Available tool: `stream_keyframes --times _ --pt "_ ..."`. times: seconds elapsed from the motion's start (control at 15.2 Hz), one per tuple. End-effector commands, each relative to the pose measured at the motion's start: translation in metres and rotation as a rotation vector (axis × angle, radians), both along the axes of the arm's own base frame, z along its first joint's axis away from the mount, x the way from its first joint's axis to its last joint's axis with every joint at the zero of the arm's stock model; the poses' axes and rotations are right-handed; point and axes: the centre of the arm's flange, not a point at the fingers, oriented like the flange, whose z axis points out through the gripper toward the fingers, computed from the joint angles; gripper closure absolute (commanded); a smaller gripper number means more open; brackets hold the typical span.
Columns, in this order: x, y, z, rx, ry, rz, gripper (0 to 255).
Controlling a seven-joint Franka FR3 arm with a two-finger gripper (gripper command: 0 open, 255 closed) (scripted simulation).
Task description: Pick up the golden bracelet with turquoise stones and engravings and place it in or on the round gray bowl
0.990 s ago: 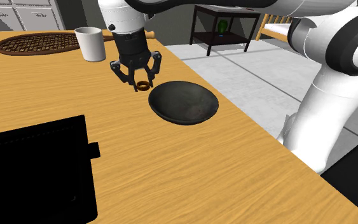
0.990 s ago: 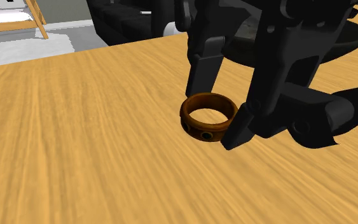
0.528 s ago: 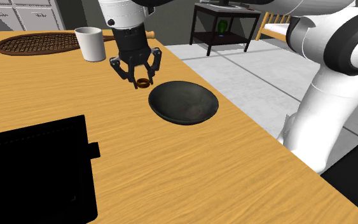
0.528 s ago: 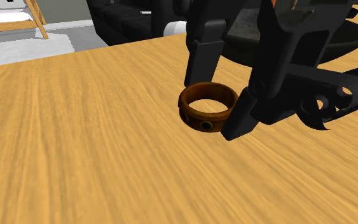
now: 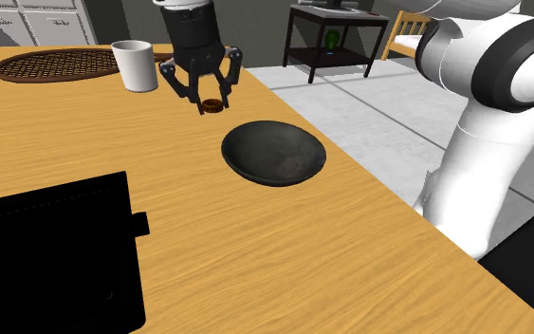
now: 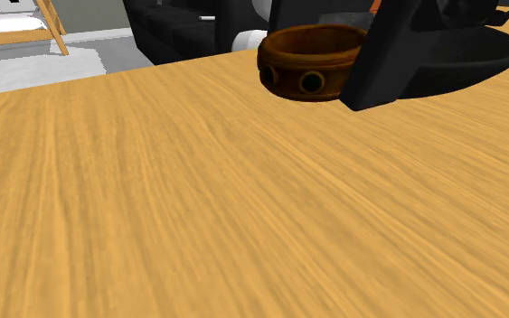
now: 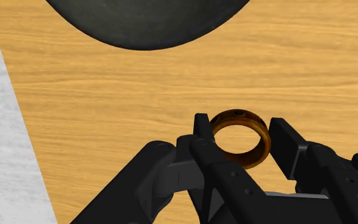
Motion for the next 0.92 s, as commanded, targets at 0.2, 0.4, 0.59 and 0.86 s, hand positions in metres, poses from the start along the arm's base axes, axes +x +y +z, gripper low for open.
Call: stream_keyframes --times 0.2,0.4,0.59,0.86 --pt "0.001 0.000 0.026 0.000 0.000 0.000 255" --pt "0.001 0.000 0.042 0.000 0.000 0.000 255" --pt "0.001 0.000 0.058 0.000 0.000 0.000 255" --pt "-0.022 -0.013 0.069 0.000 0.000 0.000 255"
